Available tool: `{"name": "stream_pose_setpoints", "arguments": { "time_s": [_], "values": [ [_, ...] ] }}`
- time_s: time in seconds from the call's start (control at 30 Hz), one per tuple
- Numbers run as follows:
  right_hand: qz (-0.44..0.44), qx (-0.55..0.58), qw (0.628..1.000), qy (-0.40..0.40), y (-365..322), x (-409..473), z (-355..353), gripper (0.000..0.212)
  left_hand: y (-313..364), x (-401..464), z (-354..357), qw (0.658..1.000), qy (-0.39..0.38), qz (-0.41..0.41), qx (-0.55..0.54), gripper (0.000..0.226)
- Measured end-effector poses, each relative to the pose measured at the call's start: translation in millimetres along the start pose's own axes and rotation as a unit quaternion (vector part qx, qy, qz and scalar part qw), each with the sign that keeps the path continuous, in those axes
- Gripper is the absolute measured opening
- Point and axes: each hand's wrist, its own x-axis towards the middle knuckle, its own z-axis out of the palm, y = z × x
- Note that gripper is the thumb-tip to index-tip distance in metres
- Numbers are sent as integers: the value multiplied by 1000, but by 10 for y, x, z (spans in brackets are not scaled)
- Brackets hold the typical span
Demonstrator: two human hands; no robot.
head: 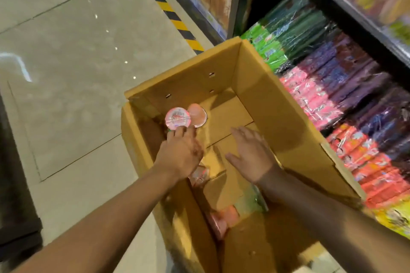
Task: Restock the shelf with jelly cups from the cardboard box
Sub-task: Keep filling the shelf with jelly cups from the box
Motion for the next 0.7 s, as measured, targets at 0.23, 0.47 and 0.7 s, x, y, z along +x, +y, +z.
{"name": "stream_pose_setpoints", "arguments": {
  "time_s": [0.23,0.47,0.7],
  "values": [
    [-48,32,998,32,21,944,471,81,-235,757,341,992,-87,6,86,88],
    [-76,30,993,91,-77,1648,709,86,-131,1159,589,972,-142,40,182,82],
    [-167,94,977,96,-151,2023,743,78,-81,1315,732,940,-207,36,268,65]
  ]
}}
